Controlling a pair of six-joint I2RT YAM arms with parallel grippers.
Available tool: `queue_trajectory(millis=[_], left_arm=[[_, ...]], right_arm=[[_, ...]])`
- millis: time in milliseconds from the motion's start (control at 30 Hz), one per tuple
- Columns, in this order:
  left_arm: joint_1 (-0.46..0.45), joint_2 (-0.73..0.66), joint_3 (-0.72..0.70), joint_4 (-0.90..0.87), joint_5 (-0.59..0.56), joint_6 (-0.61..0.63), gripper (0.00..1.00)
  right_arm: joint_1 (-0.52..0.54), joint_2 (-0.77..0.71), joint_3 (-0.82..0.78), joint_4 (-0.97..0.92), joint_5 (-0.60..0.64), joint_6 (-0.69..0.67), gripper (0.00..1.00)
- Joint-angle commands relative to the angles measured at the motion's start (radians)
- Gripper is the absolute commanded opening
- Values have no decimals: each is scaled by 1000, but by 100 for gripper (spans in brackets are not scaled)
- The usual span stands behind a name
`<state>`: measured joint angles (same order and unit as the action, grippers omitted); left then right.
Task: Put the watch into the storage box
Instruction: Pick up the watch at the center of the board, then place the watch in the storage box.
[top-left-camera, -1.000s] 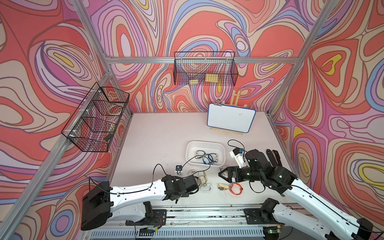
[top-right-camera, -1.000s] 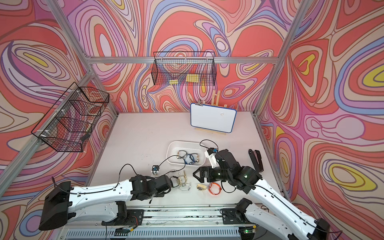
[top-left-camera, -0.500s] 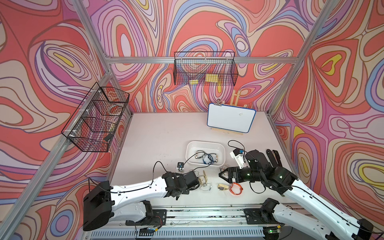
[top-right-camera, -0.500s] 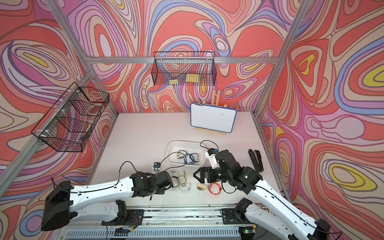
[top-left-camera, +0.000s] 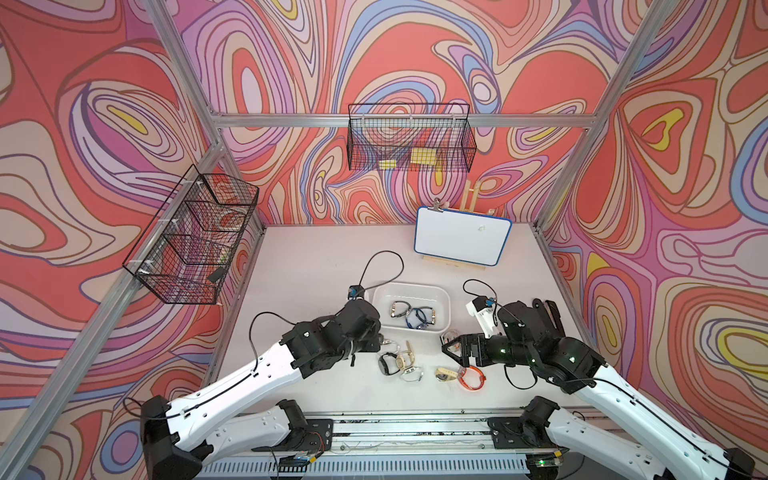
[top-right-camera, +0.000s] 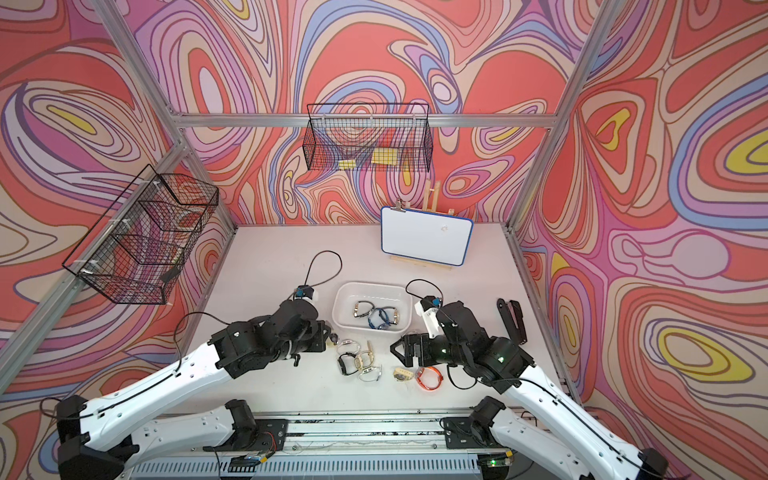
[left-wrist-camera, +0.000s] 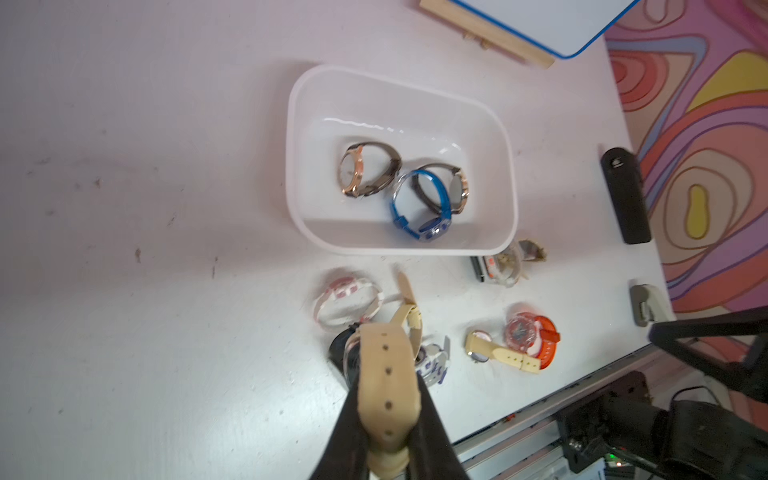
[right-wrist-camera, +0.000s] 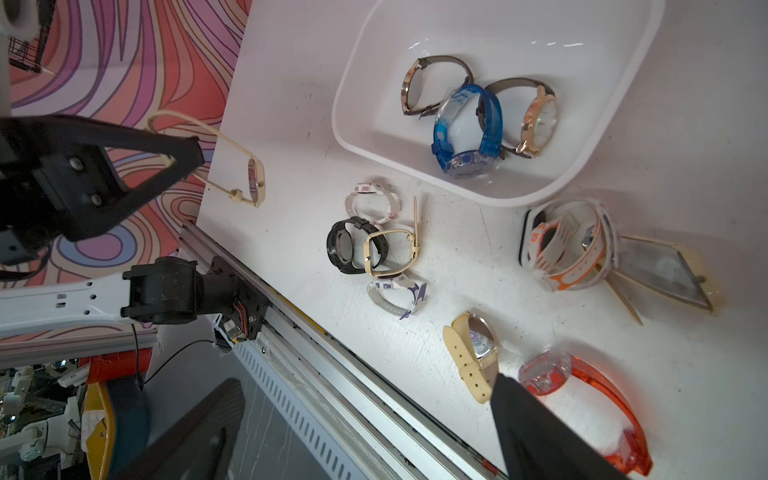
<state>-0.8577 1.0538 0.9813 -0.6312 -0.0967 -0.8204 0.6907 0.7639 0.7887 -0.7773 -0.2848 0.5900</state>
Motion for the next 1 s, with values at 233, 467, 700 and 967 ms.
queue_trajectory(millis=[233,467,700,967], left_arm=[[62,336,49,576,311,38,14],[64,575,147,730,382,12,13],[66,730,193,778,377,19,12],[68,798,178,799,340,32,12]], right_arm=[[-2,26,40,28,65,2,98],[-1,46,66,10,93,-16,98],[-2,39,73,-5,110,-22,98],[-2,13,73,-26,121,-19,98]])
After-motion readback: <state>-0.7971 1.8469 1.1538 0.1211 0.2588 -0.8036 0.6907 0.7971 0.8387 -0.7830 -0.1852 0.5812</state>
